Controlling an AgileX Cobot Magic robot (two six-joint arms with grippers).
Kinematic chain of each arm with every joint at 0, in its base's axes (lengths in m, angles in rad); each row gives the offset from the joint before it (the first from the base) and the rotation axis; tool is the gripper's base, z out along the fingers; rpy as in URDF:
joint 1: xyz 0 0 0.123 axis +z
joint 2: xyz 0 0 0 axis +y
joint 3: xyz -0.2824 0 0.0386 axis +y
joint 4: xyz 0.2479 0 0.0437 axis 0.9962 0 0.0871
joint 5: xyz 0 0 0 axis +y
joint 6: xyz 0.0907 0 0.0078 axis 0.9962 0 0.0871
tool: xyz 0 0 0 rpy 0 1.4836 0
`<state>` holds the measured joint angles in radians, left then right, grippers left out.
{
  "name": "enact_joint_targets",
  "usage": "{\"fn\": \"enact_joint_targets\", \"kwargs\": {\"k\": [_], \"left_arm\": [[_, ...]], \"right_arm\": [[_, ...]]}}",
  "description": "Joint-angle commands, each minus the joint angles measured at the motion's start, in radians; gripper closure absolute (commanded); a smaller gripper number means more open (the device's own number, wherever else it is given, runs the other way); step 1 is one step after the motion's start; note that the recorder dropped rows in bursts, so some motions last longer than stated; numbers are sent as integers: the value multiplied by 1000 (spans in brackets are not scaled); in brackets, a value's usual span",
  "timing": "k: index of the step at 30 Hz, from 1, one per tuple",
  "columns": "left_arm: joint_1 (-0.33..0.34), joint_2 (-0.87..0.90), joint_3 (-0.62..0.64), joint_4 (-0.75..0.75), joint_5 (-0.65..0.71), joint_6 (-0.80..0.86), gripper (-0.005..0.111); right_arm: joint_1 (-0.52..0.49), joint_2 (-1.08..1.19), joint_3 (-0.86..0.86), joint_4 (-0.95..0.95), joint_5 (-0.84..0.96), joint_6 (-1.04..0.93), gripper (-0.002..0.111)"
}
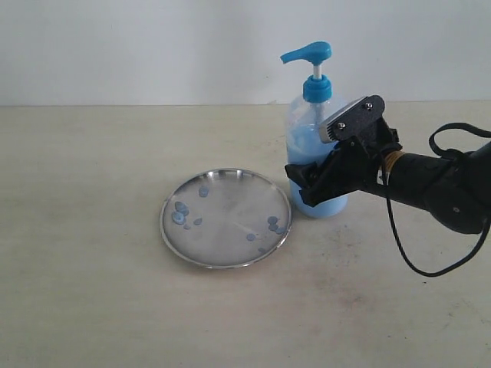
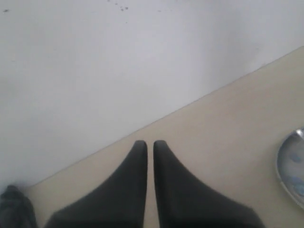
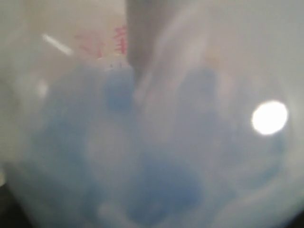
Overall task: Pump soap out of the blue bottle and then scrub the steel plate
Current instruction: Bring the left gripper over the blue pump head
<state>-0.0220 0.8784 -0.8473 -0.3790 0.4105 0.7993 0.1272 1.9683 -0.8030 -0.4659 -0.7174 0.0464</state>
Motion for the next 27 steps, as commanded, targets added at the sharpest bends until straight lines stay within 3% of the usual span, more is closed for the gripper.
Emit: {"fn": "enact_joint_targets", "kwargs": {"k": [1,10,27], "left_arm": [[1,101,-71,-280,174,293,102],[-20,323,-237,-821,237,724,102],[-437,782,-514,-1109,180,1059,102]], "right_arm": [[-5,-3,1,14,71,-86,108],[5,-3,1,12,71,-110,108],[4,-3,1,12,101,-110,108]]}}
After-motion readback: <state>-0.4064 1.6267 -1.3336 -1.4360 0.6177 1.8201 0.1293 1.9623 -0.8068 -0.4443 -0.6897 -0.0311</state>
